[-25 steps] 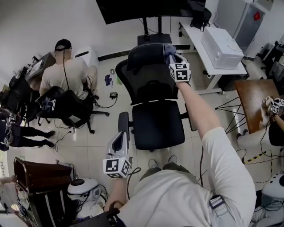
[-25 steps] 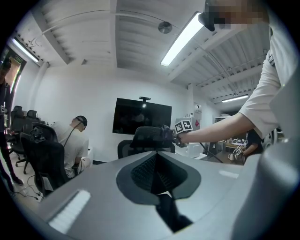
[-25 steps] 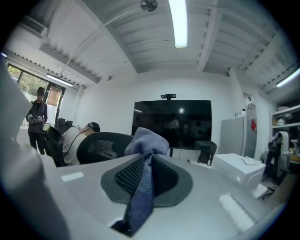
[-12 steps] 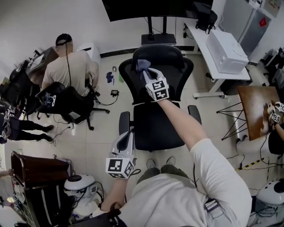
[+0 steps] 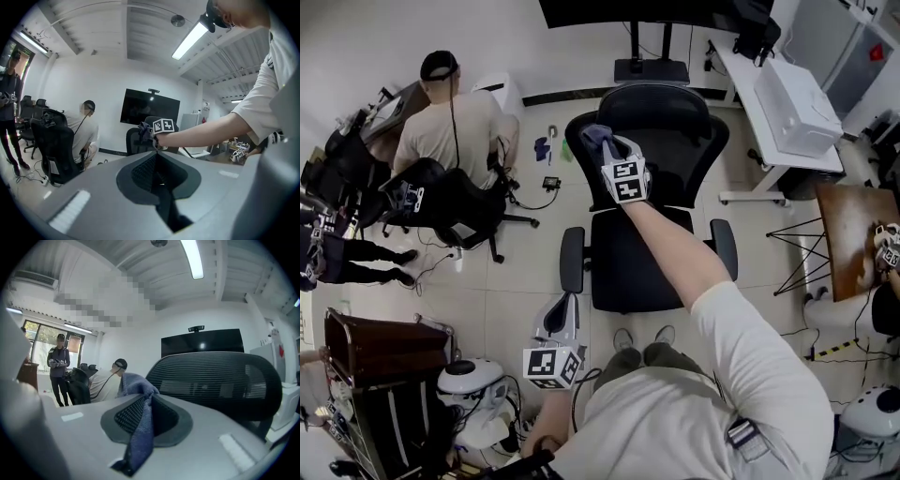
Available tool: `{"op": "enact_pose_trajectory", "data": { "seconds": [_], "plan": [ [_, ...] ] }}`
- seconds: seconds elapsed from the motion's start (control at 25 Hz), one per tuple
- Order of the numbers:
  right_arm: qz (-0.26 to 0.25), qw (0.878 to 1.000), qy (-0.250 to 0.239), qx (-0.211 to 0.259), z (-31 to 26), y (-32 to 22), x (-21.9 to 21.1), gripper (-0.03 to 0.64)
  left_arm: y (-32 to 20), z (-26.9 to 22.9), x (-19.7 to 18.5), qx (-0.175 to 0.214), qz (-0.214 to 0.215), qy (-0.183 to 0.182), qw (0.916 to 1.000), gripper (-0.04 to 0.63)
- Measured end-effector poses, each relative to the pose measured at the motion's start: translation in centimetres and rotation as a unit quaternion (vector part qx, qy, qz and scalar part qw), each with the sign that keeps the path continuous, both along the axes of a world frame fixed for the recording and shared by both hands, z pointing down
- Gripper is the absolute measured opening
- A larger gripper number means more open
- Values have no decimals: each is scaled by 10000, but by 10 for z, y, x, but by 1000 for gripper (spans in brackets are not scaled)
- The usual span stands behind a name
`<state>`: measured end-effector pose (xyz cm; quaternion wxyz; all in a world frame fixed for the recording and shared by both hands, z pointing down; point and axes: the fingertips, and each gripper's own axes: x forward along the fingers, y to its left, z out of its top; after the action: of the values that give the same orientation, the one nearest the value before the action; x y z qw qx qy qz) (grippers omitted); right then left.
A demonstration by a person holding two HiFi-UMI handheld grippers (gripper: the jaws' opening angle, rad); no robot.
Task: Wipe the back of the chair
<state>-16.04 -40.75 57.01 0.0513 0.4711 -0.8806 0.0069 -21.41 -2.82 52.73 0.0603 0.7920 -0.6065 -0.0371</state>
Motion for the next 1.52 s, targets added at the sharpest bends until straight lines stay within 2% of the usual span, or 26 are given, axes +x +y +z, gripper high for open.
{"op": "enact_pose_trajectory", "data": {
  "seconds": [0.08, 0.2, 0.36, 0.48, 0.6, 0.72, 0.8, 0.88, 1.0, 1.16, 1.32, 1.52],
  "plan": [
    [206, 9998, -16, 49, 3, 3, 21, 44, 1, 0, -1, 33, 101, 1, 9999, 64],
    [640, 9979, -3, 32, 3, -9, 81, 44, -14, -10, 11, 88, 326, -23, 9994, 64],
    [1123, 9936, 96, -118, -16, -54, 175, 44, -63, -50, 44, 9, 615, -78, 9981, 64],
    [1382, 9902, 99, -182, -26, -64, 229, 44, -81, -68, 72, -44, 854, -81, 9963, 64],
    [1586, 9867, 147, -341, -24, -65, 265, 44, -88, -75, 96, -75, 1055, -107, 9943, 64],
    [1570, 9867, 102, -419, -16, -63, 273, 44, -90, -75, 105, -84, 1140, -136, 9934, 64],
    [1438, 9887, 15, -425, -14, -63, 261, 46, -92, -73, 103, -103, 1097, -129, 9938, 64],
    [1099, 9933, -5, -343, -13, -58, 226, 44, -93, -68, 96, -131, 1005, -109, 9948, 64],
    [323, 9990, -123, -298, -6, -36, 136, 44, -86, -60, 80, -102, 863, -98, 9962, 64],
    [-338, 9965, -353, -674, 25, -34, 24, 44, -84, -55, 61, -67, 561, -48, 9984, 64],
    [-497, 9938, -130, -985, 74, -64, -44, 44, -75, -41, 41, -113, 168, -16, 9998, 64],
    [-457, 9925, 102, -1131, 114, -108, -69, 44, -70, 3, 11, -394, -183, -3, 9991, 64]
  ]
}}
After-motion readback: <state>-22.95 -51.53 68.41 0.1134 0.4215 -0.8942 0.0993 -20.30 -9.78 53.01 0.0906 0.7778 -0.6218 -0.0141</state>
